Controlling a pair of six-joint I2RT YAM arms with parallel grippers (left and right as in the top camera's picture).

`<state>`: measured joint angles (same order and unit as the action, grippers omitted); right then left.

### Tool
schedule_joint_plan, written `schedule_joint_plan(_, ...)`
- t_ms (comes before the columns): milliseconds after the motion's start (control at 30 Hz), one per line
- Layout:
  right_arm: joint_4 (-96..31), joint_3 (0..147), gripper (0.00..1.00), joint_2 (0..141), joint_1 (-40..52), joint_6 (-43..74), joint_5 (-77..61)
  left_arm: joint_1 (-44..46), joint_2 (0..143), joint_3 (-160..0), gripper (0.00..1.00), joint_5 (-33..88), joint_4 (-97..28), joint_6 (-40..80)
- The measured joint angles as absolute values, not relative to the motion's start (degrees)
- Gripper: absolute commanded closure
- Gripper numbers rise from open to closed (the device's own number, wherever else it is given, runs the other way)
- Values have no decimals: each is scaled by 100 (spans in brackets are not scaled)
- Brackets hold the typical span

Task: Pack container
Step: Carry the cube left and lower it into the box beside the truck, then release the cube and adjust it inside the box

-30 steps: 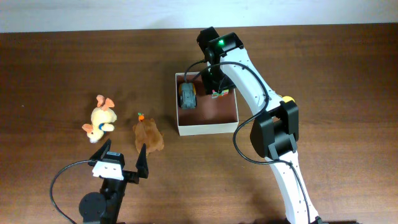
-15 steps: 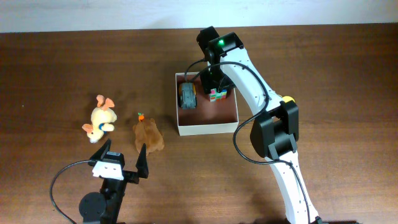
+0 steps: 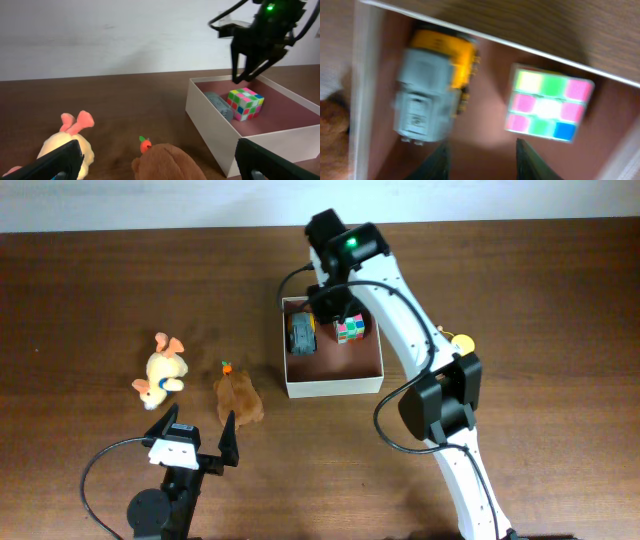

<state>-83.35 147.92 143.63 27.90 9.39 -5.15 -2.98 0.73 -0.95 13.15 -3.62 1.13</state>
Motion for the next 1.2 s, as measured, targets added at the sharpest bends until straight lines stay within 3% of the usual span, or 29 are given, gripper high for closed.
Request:
schedule_joint_plan(67, -8191, 14792, 65, 14363, 2912, 908, -563, -298, 73, -95, 1, 1315, -362, 113)
schedule_joint_plan(533, -8071, 14792, 96, 14363, 2862, 884, -589, -298, 73, -95, 1, 1315, -362, 113)
schedule_joint_plan(1200, -7273, 14075, 96, 14363, 2836, 882, -283, -298, 73, -95, 1, 1315, -362, 113)
